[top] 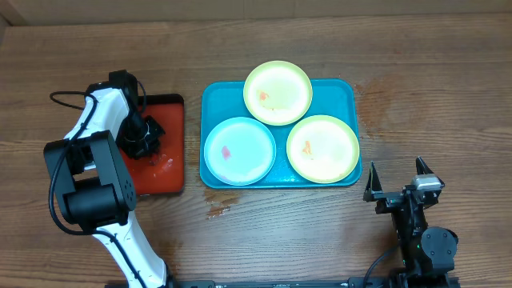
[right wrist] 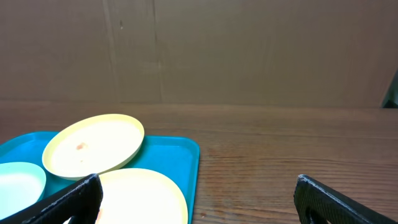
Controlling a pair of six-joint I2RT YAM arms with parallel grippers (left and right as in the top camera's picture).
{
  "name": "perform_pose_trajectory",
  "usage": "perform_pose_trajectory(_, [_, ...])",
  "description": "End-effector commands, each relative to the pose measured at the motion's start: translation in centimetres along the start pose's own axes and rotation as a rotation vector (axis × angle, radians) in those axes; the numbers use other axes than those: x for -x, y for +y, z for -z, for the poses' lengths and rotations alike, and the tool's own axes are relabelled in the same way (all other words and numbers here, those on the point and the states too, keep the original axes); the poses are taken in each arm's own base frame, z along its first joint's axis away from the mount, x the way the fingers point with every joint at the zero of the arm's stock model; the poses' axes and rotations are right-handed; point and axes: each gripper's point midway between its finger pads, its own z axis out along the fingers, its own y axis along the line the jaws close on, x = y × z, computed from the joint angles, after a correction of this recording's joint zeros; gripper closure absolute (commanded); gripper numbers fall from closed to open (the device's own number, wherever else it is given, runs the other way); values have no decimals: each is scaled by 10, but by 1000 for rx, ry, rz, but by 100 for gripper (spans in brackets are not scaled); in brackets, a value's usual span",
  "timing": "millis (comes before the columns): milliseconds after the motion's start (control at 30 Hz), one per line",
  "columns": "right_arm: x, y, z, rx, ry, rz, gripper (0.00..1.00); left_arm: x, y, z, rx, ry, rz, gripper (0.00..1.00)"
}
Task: Clean dirty plates on tray and stack at the side
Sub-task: 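Grasp the green sponge with the left gripper and lift it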
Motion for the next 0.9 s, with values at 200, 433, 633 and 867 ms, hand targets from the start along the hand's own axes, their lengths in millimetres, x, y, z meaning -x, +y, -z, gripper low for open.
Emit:
perform_pose_trajectory(200, [-2, -3, 0, -12, -3, 3, 0, 30, 5, -4, 71, -136, -29, 0])
perform_pose_trajectory(433, [-2, -3, 0, -12, -3, 3, 0, 41, -1, -3, 52, -178, -96, 37])
perform_pose_trajectory(633, [-2, -3, 0, -12, -3, 3, 0, 38, 1, 2, 62, -162, -94, 96])
perform_pose_trajectory(867, [-2, -3, 0, -12, -3, 3, 0, 37, 1, 55, 79, -127, -96, 96])
